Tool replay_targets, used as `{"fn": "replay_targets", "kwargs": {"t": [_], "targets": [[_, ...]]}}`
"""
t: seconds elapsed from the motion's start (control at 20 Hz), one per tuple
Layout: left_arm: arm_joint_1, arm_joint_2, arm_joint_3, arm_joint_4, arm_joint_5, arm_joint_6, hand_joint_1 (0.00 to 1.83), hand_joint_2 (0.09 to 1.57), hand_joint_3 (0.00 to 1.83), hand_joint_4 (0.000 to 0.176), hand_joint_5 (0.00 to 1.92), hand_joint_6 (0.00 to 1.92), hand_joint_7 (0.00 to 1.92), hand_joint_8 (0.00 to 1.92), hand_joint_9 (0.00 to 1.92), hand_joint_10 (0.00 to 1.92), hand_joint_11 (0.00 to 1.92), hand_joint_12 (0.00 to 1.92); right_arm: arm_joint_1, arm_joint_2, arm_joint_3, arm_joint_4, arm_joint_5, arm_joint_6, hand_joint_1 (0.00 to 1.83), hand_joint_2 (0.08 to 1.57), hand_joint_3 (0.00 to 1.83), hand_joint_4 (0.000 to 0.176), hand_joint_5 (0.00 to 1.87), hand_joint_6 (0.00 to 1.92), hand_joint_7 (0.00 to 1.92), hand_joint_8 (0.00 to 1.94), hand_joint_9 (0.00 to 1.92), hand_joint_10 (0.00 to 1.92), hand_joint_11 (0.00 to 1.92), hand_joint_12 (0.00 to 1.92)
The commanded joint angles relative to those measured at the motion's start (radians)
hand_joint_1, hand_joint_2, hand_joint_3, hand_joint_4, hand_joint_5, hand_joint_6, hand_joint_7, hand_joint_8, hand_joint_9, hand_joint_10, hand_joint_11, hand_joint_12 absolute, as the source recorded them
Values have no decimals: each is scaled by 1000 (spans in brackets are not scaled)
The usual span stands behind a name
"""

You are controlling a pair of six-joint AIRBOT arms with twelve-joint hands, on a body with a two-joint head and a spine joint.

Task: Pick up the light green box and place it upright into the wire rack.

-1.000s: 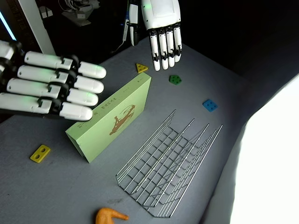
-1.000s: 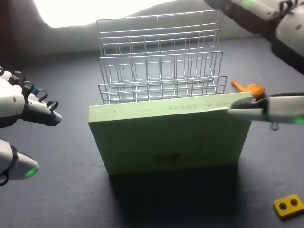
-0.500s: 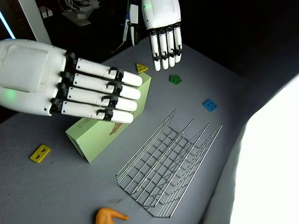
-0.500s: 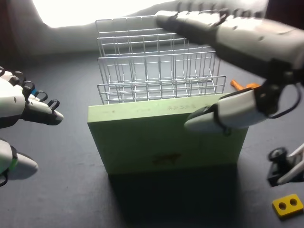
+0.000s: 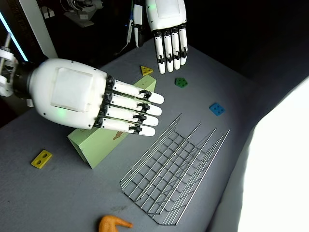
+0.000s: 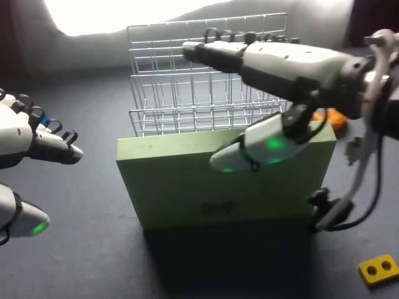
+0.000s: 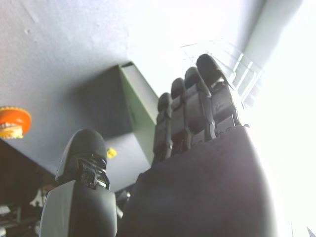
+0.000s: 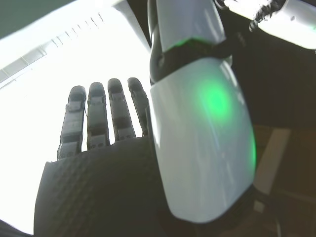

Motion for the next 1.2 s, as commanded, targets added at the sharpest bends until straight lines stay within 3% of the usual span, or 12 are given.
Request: {"fn": "replay_targets", "kwargs": {"t": [0.0, 0.2, 0.4, 0.6, 0.7, 0.95, 1.0, 1.05, 1.1, 1.15], "targets": [[-6, -1, -1, 24, -66, 4, 291, 1285, 1, 6, 179, 4, 221, 7, 192, 10, 0, 697, 1, -1, 7, -16, 49, 3, 1113, 914, 12, 0, 0, 0, 0, 0, 0, 0, 0, 0], [-6, -1, -1, 24, -66, 4, 334, 1278, 0, 11, 175, 1, 219, 1, 191, 5, 0, 639, -19, -43, 26, -8, 41, -26, 1087, 921, 13, 0, 0, 0, 0, 0, 0, 0, 0, 0], [-6, -1, -2, 24, -66, 4, 335, 1279, 0, 3, 169, 3, 199, 2, 180, 3, 0, 666, -40, -69, 26, -8, 40, -98, 1104, 905, 5, 0, 3, 1, 0, 0, 0, 0, 0, 0], [-6, -1, -3, 24, -66, 4, 328, 1280, 0, 3, 173, 4, 199, 2, 174, 2, 0, 666, -54, -72, 26, 0, 44, -124, 1090, 892, 0, 0, 0, 0, 0, 0, 0, 0, 0, 0], [-6, -1, -3, 24, -66, 4, 341, 1276, 0, 12, 179, 3, 202, 1, 178, 2, 0, 656, -58, -72, 26, 4, 45, -126, 1115, 891, 0, 0, 0, 0, 0, 0, 0, 0, 0, 0], [-6, -1, -3, 24, -66, 4, 347, 1276, 0, 7, 178, 3, 190, 1, 160, 0, 0, 607, -68, -69, 24, 28, 45, -162, 1172, 923, 12, 0, 92, 36, 83, 30, 44, 18, 0, 0], [-6, -1, -3, 24, -66, 4, 348, 1274, 0, 10, 176, 2, 192, 2, 166, 3, 0, 606, -68, -65, 22, 30, 45, -165, 1151, 957, 3, 0, 144, 17, 161, 29, 138, 23, 0, 192], [-6, -1, -3, 24, -66, 4, 323, 1279, 1, 7, 172, 0, 194, 2, 175, 5, 0, 635, -68, -60, 19, 30, 45, -168, 1190, 959, 0, 0, 351, 56, 413, 39, 373, 92, 0, 795], [-6, -1, -4, 24, -66, 4, 334, 1277, 0, 5, 175, 1, 199, 3, 180, 5, 0, 643, -70, -56, 16, 30, 45, -174, 1205, 985, 8, 0, 465, 86, 548, 59, 512, 146, 0, 1197], [-6, -1, -4, 24, -66, 4, 361, 1275, 0, 3, 181, 3, 201, 2, 175, 2, 0, 608, -71, -53, 13, 30, 45, -179, 1207, 1025, 7, 0, 648, 115, 775, 112, 657, 397, 135, 1423]]}}
